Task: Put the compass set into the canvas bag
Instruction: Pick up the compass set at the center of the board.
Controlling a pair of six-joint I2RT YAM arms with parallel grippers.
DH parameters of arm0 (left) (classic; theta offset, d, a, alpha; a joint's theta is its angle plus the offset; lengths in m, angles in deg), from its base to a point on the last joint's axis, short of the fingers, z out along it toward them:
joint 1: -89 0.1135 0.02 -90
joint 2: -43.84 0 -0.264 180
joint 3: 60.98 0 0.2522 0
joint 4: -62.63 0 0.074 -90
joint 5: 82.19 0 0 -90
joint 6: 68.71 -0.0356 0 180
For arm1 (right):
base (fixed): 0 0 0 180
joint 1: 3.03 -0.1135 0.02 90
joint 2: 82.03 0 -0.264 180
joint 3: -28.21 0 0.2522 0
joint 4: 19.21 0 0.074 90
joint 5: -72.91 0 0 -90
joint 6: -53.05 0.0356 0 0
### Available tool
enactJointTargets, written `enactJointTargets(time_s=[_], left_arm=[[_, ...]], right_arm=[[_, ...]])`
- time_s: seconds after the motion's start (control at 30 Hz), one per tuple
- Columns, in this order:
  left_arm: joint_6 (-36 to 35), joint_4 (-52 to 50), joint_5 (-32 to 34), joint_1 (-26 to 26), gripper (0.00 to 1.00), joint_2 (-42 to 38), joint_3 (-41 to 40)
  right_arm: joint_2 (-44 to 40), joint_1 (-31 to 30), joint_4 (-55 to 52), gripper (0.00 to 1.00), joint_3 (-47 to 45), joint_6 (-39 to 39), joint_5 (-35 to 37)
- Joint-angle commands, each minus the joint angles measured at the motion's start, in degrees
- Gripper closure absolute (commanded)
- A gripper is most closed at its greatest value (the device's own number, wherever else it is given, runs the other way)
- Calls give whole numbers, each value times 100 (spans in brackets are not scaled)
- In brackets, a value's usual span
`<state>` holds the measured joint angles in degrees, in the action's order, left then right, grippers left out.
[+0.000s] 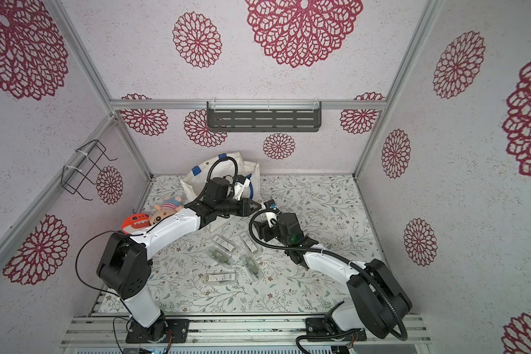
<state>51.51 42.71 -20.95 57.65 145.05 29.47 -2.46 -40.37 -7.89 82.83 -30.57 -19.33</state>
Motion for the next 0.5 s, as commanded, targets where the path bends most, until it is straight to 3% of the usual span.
enactJointTargets(time_s=[0.0,0.47], left_arm=[[-99,78,188,209,83,-274,140],[-901,-1217,682,1408,84,-926,1298]], right_arm=[[-106,19,189,21,22,32,-59],[-224,104,-54,23,-169,84,-266]])
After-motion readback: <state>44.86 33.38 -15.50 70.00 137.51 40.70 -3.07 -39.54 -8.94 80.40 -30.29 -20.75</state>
